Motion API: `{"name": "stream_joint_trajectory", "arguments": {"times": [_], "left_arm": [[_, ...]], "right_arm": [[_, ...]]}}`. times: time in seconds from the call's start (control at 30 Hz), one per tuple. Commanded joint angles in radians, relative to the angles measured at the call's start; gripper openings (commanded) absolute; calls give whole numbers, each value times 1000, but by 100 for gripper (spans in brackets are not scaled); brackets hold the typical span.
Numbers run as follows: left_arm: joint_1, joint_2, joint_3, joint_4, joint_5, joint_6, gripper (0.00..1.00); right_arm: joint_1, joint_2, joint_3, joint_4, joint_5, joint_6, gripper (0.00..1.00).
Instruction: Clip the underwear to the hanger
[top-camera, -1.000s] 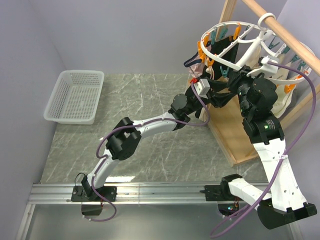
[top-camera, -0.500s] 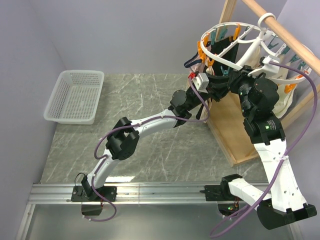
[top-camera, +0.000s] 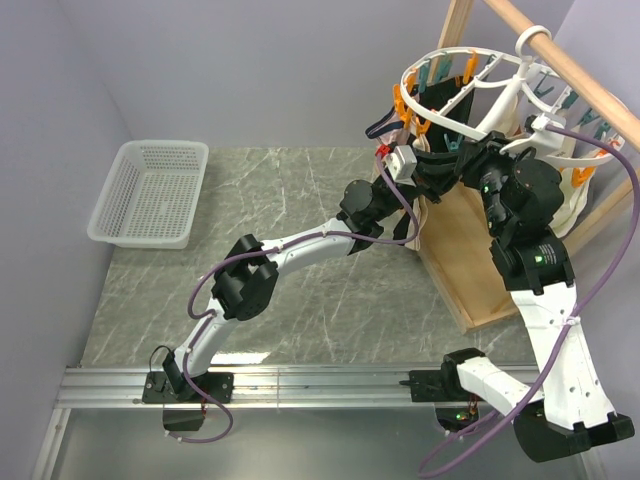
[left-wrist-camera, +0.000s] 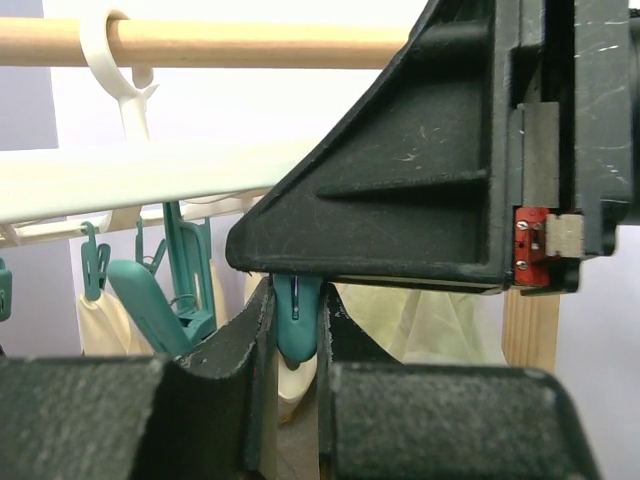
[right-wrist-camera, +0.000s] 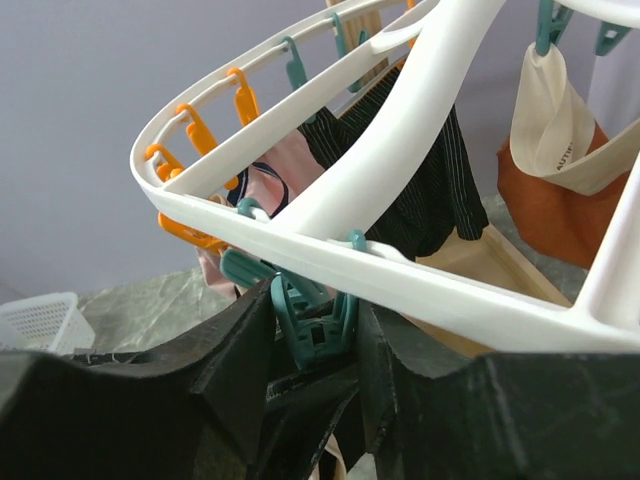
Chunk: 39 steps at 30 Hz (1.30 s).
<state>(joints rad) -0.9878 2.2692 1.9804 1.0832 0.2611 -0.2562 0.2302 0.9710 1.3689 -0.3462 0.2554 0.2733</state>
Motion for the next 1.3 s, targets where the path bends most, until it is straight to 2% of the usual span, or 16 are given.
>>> {"name": "stream_joint_trajectory", "arguments": {"times": [0.0,0.07,0.17,0.3,0.43,0.67,0.7,0.77,0.8,0.83,0.9,0.93,0.97,1.1,1.13,1.27], "left_arm": [[5,-14,35,30,-8,15,0],[3,-14,32,32,-5,12,0],[5,-14,32,30,-5,11,0],[5,-13,29,37,3,8,0],[5,-13,28,41,15,3,0],[3,-14,18,44,32,3,0],[3,-14,20,44,36,0,0],[3,-16,15,46,40,-2,0],[3,-17,11,47,40,-3,2],[3,-19,6,50,38,-5,11],[3,-33,-17,55,40,-3,20],[3,-39,-29,57,41,0,33],[3,-56,-52,55,43,8,38],[9,-132,-175,52,73,24,62],[12,-176,-208,55,98,29,72],[34,-304,-436,73,136,48,74]], "right_arm": [[-2,-29,12,-27,-16,14,44],[-2,-34,6,-27,-15,15,49],[-2,-35,4,-30,-12,17,49],[-2,-46,-5,-19,-15,3,40],[-6,-38,-7,-11,-13,-5,35],[-9,-14,18,6,-19,-6,43],[-9,-9,18,9,-21,-6,42],[-11,-5,19,10,-28,-8,35],[-12,-6,19,12,-33,-6,25],[-14,-6,18,15,-34,-6,19],[-14,-8,16,16,-36,-11,9],[-15,-6,16,16,-33,-9,6],[-17,-6,18,15,-34,-11,0],[-20,-6,21,19,-42,-14,0],[-20,-5,18,19,-42,-13,0],[-26,-11,7,26,-42,-19,0]]}}
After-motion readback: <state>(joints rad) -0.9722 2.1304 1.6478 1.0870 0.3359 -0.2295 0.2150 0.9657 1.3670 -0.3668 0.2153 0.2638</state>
